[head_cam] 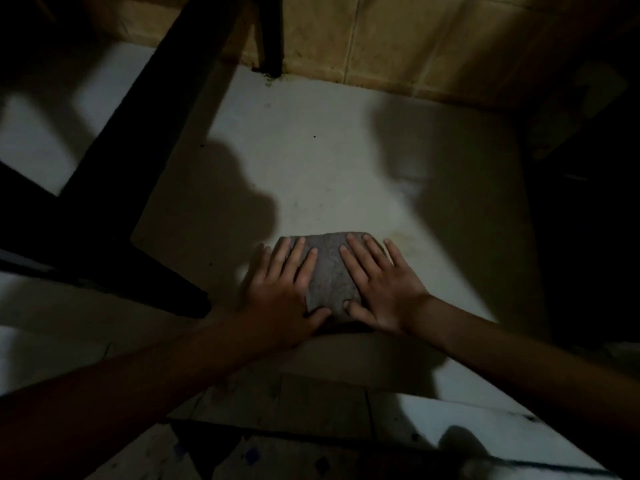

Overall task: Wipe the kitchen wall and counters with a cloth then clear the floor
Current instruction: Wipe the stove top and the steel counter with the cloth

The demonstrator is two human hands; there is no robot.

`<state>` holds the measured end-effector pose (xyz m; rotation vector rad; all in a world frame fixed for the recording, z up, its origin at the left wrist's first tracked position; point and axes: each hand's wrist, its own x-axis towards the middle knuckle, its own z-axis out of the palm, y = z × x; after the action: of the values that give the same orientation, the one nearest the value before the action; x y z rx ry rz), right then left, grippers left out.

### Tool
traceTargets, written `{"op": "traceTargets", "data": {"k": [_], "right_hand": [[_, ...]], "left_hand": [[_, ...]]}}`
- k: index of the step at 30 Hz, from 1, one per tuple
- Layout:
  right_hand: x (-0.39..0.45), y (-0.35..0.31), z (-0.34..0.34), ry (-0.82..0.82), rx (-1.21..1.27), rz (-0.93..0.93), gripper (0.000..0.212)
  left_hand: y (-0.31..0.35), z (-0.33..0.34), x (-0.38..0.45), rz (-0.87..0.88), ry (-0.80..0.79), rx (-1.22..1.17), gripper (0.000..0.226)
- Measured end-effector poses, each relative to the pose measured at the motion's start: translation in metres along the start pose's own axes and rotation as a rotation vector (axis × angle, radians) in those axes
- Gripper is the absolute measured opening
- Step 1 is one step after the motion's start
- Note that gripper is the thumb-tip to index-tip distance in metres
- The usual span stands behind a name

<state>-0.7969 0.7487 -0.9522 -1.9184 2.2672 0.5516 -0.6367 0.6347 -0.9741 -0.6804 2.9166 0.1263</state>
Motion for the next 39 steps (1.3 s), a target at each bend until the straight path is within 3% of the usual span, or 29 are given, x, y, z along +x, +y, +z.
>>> {"op": "traceTargets", "data": {"k": [3, 8, 15, 23, 28, 39], "right_hand": [[-0.005, 0.002, -0.002, -0.087, -0.052, -0.027, 0.1], [-0.015, 0.004, 0.006, -0.071, 0.03, -0.041, 0.097], [-0.057, 0.0, 0.033, 0.0, 0.136, 0.038, 0.083], [-0.122, 0.007, 0.058, 0.02, 0.186, 0.154, 0.086], [-0.134, 0.021, 0.061, 0.024, 0.216, 0.203, 0.085], [-0.162, 0.042, 0.078, 0.014, 0.279, 0.301, 0.083]], "left_hand": [[0.002, -0.001, -0.001, -0.007, -0.028, -0.013, 0.096], [-0.002, 0.008, 0.0, -0.007, -0.024, -0.08, 0.102], [0.028, 0.008, -0.018, 0.08, 0.024, -0.04, 0.09], [0.076, 0.011, -0.026, 0.218, 0.002, 0.016, 0.085], [0.091, 0.01, -0.013, 0.283, 0.041, 0.01, 0.087], [0.132, 0.01, 0.011, 0.315, -0.042, -0.01, 0.092]]}}
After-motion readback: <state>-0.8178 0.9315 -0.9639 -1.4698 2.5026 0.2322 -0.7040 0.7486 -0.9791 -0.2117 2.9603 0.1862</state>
